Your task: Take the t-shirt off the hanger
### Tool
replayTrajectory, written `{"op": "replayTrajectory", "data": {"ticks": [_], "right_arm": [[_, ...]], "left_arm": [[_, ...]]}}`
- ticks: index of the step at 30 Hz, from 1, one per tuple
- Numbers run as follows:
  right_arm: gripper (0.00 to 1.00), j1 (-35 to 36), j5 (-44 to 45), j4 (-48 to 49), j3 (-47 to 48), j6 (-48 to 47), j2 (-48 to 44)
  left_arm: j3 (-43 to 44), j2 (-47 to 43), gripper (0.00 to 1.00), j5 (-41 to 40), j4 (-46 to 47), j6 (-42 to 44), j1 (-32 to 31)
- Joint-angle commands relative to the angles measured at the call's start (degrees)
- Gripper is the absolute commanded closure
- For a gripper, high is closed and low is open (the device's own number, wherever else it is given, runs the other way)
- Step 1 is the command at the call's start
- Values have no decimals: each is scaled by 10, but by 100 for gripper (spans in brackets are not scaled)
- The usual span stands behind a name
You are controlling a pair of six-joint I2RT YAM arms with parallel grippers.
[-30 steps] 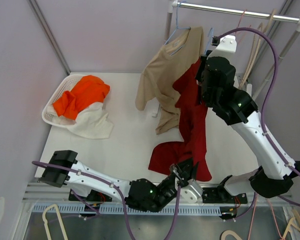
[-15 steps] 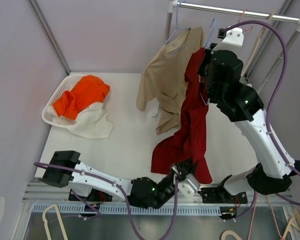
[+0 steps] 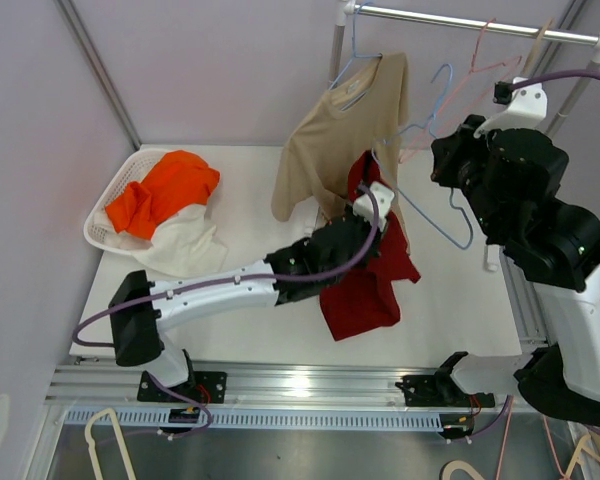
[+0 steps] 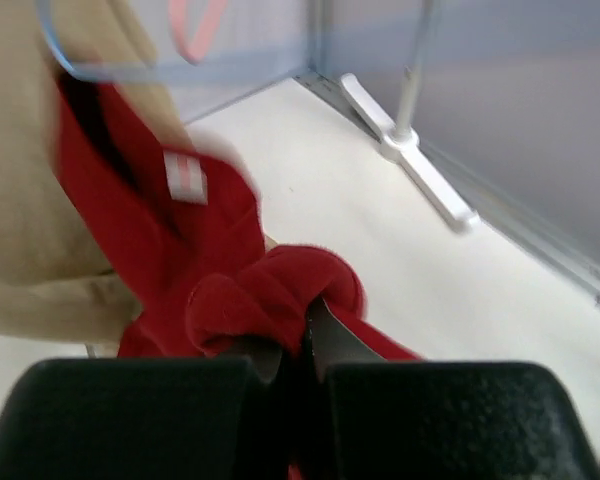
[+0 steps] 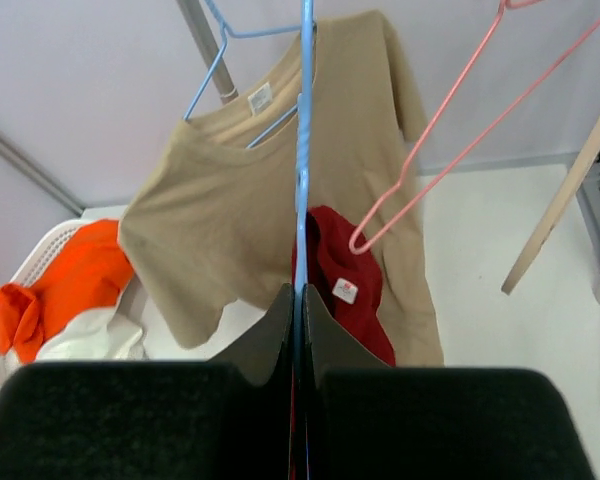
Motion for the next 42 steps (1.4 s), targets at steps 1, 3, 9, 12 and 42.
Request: {"op": "replayTrajectory", "data": {"ticks": [1,3,9,12,42], "right_arm": [[100,-1,-45,-71,14,22,-25],[100,-1,-53,-97,21,28,-29],[100,-2,9,-3,-37,-24,-65],[100,-2,28,79,-63,-62,-54],[100,3,179,149,78,-93,89]], "left_arm": [[77,22,99,64,-127,-89,50],[124,40,99,73,-168,-95,66],[140,-8,99,129,-195,-85,63],[164,-64,99,136,-238,-77,63],[565,-181,99,-10,-306,210,268]]}}
